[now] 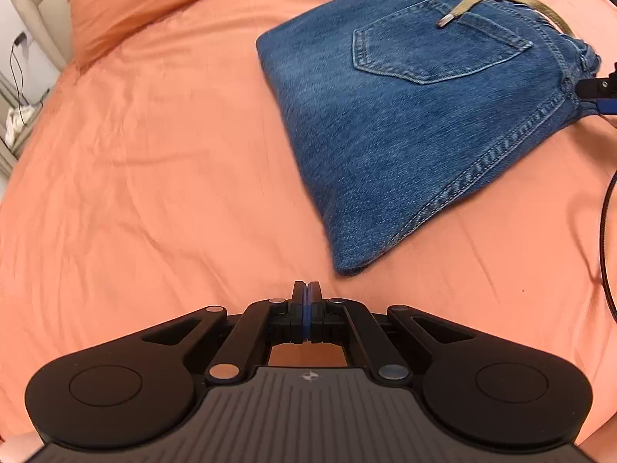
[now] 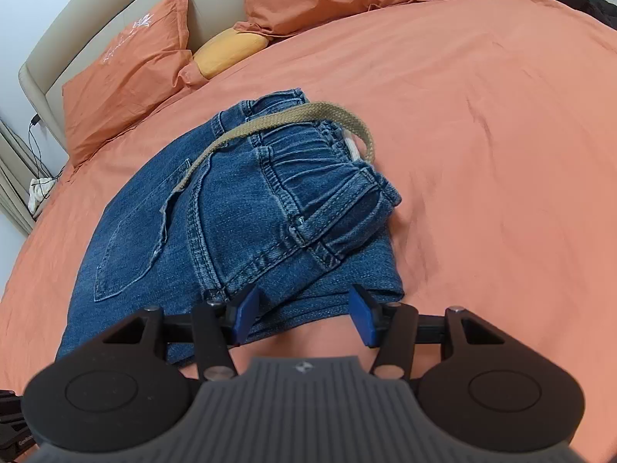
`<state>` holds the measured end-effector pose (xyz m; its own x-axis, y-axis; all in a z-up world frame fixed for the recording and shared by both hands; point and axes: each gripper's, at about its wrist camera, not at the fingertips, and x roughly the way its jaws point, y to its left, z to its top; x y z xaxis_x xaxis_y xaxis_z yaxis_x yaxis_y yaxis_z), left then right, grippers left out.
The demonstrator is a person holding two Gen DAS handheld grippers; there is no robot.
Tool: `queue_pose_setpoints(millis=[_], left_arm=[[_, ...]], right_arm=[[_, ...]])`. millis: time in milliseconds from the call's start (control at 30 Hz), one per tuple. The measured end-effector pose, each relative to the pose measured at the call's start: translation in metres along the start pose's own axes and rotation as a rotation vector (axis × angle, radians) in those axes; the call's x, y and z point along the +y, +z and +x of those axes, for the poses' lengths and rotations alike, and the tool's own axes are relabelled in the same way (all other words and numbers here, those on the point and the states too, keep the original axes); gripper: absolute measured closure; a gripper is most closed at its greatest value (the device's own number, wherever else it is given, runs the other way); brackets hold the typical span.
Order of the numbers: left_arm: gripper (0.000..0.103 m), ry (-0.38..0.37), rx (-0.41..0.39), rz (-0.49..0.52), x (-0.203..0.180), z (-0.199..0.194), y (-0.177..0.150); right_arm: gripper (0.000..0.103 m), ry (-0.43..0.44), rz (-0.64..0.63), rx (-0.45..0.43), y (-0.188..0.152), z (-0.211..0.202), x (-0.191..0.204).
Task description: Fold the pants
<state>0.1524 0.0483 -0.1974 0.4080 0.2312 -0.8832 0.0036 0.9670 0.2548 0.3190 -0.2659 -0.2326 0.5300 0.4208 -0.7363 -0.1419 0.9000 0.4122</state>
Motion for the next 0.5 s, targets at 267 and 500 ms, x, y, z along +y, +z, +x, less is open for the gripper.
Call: queue_pose_setpoints(millis=[267, 500], left_arm=[[0.094, -0.004, -0.041, 0.011, -0.003, -0.014, 0.006], [0.065, -0.047, -0.09, -0.025, 0.007, -0.02, 0.033]], right_arm=[[0.043, -0.004, 0.037, -0.047, 0.0, -0.017, -0.008], [0.028, -0.045, 0.139, -0.074, 0.005, -0.019, -0.025]])
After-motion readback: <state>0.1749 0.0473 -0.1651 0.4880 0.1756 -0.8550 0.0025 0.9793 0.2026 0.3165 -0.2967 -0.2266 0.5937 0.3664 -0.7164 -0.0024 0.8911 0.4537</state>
